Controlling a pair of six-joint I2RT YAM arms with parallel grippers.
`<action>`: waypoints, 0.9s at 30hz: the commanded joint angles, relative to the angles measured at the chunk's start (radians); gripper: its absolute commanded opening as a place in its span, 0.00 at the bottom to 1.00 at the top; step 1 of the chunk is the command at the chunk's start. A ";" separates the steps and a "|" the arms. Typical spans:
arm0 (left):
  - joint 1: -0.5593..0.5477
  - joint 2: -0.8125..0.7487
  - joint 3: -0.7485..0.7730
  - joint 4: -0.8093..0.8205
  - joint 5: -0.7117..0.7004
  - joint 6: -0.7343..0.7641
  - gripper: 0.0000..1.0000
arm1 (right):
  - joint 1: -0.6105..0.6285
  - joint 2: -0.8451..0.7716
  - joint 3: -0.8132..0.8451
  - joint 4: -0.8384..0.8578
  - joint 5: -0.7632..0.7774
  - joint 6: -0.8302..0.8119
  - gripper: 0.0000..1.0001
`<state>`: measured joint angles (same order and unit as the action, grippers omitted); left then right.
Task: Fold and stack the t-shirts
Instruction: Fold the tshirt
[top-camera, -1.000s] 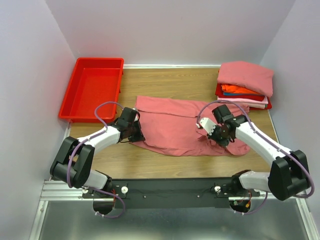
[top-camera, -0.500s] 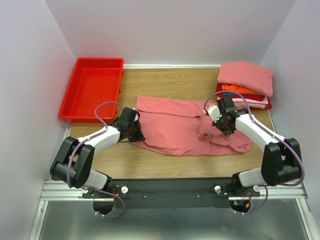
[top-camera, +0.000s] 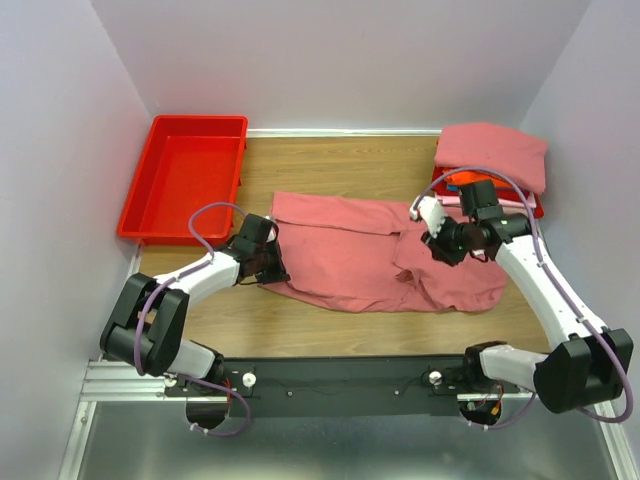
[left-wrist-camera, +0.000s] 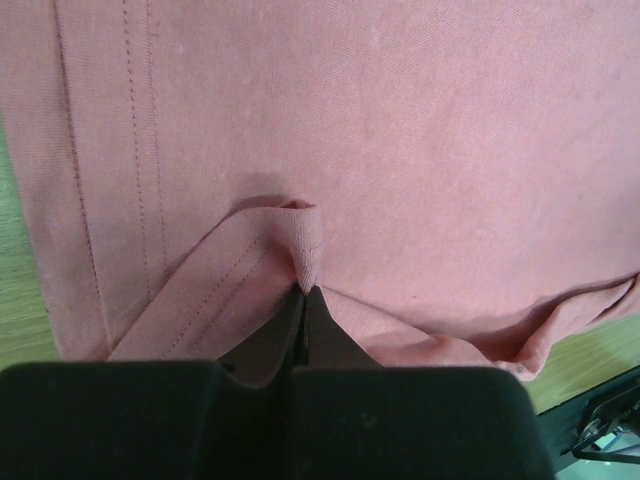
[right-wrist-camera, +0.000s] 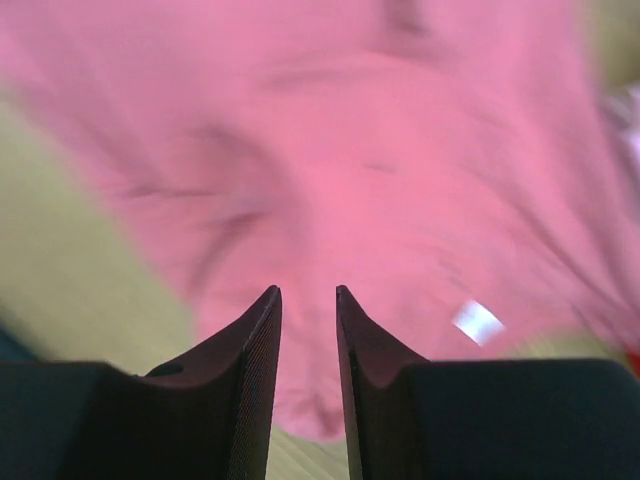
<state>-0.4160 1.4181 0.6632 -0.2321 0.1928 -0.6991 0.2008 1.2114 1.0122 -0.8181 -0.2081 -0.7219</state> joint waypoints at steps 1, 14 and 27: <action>0.008 0.010 -0.010 0.011 0.016 0.018 0.00 | 0.011 0.037 -0.015 -0.352 -0.447 -0.250 0.35; 0.009 0.005 -0.019 0.008 0.011 0.013 0.00 | 0.203 0.059 -0.230 -0.027 0.030 0.056 0.45; 0.009 0.010 -0.019 0.011 0.010 0.018 0.00 | 0.203 0.102 -0.276 0.053 0.203 0.125 0.48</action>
<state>-0.4122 1.4197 0.6575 -0.2302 0.1951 -0.6987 0.3992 1.2922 0.7574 -0.8101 -0.0837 -0.6327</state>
